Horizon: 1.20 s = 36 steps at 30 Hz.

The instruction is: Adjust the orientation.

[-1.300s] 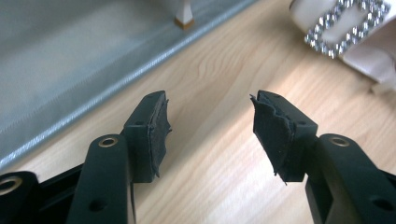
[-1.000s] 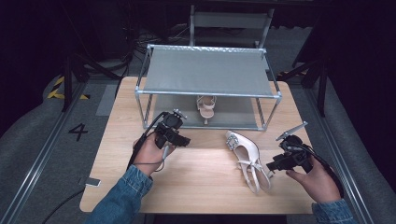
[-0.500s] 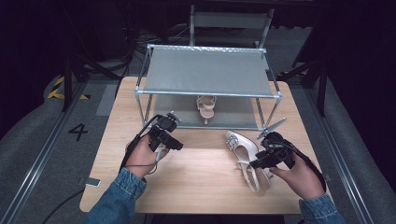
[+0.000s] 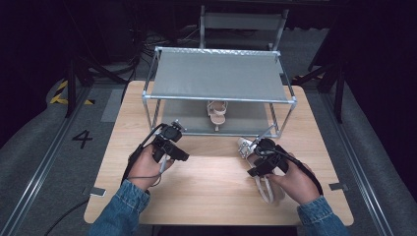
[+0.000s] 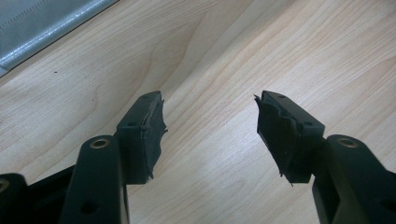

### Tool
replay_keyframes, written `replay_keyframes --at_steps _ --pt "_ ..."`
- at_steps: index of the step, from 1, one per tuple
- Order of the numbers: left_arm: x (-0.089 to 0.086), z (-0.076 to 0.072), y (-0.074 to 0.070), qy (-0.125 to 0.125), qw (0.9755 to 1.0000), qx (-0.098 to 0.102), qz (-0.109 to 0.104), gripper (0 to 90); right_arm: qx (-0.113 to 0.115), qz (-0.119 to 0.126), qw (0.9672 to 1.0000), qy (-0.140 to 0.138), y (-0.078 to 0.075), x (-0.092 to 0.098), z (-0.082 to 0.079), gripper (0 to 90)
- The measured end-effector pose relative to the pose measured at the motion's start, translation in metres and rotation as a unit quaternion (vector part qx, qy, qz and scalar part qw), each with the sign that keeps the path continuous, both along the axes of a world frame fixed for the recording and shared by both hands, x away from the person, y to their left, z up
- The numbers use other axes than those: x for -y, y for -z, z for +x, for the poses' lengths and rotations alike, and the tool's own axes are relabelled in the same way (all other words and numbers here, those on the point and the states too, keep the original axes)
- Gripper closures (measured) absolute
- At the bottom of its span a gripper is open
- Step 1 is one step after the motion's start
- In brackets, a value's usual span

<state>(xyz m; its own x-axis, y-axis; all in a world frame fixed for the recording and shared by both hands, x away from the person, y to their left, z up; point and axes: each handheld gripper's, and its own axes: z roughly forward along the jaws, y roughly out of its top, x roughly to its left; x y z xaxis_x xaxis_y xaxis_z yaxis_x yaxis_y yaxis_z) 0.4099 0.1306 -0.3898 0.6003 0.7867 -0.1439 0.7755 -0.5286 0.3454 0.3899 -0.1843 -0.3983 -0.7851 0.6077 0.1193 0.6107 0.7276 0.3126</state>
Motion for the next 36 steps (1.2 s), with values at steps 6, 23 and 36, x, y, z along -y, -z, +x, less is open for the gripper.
replay_keyframes --at_steps 6,23,36 --pt "-0.001 0.001 0.0 0.001 1.0 0.002 0.0 41.4 -0.016 -0.019 0.9996 -0.01 0.009 -0.008 0.002 61.1" --pt "0.002 0.003 0.002 0.005 1.0 -0.006 -0.001 41.4 0.042 -0.016 0.999 -0.003 -0.021 0.008 -0.013 81.6" --pt "0.001 0.005 0.008 -0.001 0.9998 -0.019 0.002 41.4 0.094 0.003 0.995 0.033 -0.047 0.039 -0.016 81.6"
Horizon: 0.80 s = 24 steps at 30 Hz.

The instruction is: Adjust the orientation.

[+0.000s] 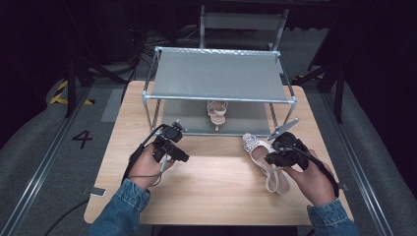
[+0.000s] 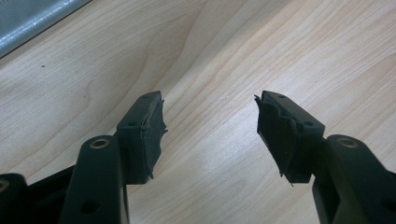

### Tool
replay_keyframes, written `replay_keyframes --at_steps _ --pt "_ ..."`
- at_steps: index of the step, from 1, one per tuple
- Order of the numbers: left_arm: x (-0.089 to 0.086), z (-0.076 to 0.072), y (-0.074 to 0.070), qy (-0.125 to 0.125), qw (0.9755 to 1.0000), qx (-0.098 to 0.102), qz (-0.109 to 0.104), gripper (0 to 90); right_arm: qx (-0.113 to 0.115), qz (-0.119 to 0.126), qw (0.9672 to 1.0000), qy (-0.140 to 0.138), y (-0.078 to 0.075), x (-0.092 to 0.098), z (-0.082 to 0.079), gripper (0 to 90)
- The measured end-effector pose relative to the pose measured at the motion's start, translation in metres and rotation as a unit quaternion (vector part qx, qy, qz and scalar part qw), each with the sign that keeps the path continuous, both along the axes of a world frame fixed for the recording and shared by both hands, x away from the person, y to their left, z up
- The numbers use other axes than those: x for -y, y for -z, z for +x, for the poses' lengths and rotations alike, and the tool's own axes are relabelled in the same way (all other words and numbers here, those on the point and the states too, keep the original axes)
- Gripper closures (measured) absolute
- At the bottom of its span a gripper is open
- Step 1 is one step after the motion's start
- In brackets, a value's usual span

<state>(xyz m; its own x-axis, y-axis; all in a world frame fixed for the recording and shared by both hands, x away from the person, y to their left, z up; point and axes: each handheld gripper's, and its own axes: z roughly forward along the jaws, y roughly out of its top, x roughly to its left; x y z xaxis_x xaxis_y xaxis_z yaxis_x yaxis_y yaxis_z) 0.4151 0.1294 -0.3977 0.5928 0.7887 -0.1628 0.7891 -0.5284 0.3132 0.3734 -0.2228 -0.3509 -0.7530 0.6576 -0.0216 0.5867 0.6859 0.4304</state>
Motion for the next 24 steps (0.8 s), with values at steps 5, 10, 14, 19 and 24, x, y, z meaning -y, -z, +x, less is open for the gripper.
replay_keyframes --at_steps 5,10,14,19,24 --pt "-0.001 0.002 0.003 0.001 1.0 -0.005 0.002 41.4 0.005 0.018 0.9994 0.028 -0.002 0.02 0.005 81.5" --pt "-0.002 0.002 0.003 -0.001 1.0 -0.006 -0.002 41.4 0.008 0.022 0.998 0.059 -0.002 0.038 0.01 81.4" --pt "-0.002 0.002 0.003 -0.002 1.0 -0.008 -0.001 41.4 0.009 0.026 0.9969 0.075 -0.002 0.047 0.01 81.5" --pt "-0.001 0.003 0.004 0.002 0.9999 -0.011 0.0 41.4 -0.002 0.039 0.9952 0.09 0.0 0.058 0.013 80.6" --pt "0.0 0.003 0.004 0.003 0.9999 -0.012 0.001 41.4 -0.021 0.051 0.9933 0.102 0.006 0.063 0.016 73.1"
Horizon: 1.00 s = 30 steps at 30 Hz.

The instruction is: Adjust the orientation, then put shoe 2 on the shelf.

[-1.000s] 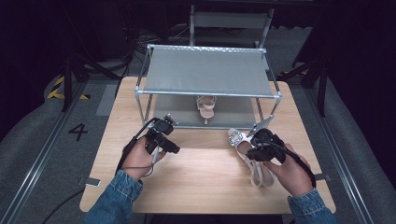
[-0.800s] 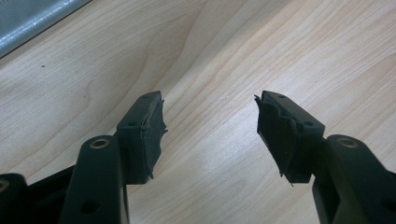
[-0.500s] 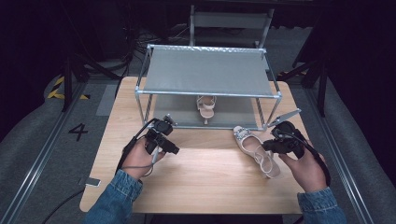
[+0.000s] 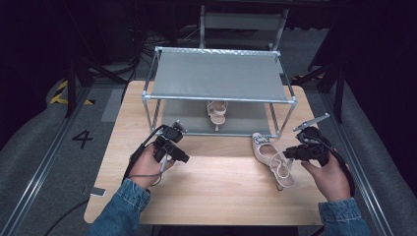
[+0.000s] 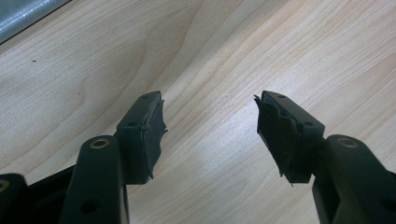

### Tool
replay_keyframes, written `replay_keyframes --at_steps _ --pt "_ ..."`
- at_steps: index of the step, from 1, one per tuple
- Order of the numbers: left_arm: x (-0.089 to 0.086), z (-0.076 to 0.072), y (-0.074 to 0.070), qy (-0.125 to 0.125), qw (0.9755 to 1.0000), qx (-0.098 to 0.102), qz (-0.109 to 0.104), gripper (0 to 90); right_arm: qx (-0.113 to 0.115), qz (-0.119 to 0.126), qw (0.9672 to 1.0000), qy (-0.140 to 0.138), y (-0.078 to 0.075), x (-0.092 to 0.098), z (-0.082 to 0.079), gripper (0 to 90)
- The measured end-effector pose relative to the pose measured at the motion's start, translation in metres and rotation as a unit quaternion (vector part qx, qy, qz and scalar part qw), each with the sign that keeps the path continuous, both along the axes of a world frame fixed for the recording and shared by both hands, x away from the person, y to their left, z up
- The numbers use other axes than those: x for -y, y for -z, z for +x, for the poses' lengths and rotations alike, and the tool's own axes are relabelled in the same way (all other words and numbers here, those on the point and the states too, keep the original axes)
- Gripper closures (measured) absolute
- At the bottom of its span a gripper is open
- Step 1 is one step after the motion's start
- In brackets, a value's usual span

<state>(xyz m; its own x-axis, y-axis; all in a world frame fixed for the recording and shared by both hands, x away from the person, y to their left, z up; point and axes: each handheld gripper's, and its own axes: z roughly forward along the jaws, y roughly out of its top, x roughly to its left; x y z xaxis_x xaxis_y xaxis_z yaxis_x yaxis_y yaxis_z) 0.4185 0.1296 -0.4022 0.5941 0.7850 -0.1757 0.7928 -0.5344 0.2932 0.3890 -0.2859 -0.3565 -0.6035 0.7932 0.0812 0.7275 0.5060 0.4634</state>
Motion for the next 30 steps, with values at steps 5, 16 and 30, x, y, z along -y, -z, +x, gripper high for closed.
replay_keyframes --at_steps 5,16,30 --pt "0.0 0.001 0.0 0.0 1.0 -0.002 0.001 41.3 0.002 -0.001 1.0 0.006 0.0 -0.002 -0.001 62.9" --pt "0.001 0.002 0.0 -0.004 1.0 -0.004 0.004 39.9 0.039 0.006 0.9991 0.014 -0.012 -0.011 -0.011 47.7" --pt "-0.002 0.001 0.001 -0.006 1.0 -0.006 0.003 39.7 -0.032 0.001 0.9993 -0.017 0.019 -0.039 0.0 47.9"
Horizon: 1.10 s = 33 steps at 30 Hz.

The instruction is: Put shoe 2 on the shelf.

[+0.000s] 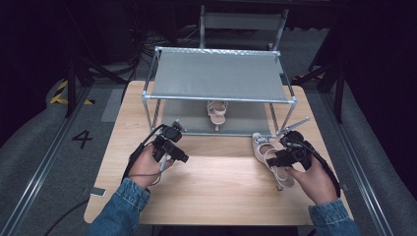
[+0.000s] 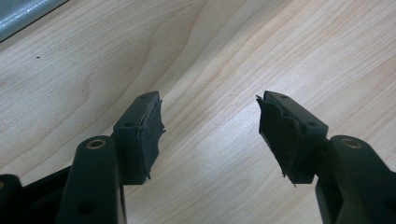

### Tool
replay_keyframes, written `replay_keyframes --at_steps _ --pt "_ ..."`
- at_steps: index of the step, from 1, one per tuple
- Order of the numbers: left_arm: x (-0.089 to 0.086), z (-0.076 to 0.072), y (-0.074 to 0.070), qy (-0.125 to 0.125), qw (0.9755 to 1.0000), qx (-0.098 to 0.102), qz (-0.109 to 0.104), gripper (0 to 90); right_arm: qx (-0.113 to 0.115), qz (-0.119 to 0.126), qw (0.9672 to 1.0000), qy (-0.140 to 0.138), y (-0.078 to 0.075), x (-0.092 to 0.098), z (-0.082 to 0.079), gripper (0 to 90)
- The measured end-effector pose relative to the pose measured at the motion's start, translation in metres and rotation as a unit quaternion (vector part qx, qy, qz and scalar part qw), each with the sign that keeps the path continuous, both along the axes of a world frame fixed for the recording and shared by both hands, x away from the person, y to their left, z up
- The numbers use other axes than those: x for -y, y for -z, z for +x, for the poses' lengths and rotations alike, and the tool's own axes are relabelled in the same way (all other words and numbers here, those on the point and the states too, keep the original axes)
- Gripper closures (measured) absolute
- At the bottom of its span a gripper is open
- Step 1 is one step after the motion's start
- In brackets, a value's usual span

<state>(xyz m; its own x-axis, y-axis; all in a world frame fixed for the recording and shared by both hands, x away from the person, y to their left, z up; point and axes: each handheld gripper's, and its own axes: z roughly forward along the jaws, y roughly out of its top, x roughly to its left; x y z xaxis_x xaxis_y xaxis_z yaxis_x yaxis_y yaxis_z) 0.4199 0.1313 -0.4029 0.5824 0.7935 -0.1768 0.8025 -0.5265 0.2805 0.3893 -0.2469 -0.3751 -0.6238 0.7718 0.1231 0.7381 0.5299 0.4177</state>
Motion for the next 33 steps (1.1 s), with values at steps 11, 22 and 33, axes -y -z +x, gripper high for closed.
replay_keyframes --at_steps 11,22,33 --pt "-0.001 -0.001 0.003 -0.002 1.0 0.001 0.003 39.5 -0.014 -0.032 0.9994 -0.009 0.033 -0.017 0.014 54.1" --pt "-0.003 -0.002 0.004 -0.003 1.0 -0.006 0.003 39.5 -0.009 -0.058 0.9977 -0.033 0.045 -0.029 0.017 64.9" --pt "-0.006 -0.001 0.002 -0.003 1.0 -0.005 0.0 39.6 0.019 -0.102 0.9942 -0.029 0.043 -0.031 0.014 83.8"
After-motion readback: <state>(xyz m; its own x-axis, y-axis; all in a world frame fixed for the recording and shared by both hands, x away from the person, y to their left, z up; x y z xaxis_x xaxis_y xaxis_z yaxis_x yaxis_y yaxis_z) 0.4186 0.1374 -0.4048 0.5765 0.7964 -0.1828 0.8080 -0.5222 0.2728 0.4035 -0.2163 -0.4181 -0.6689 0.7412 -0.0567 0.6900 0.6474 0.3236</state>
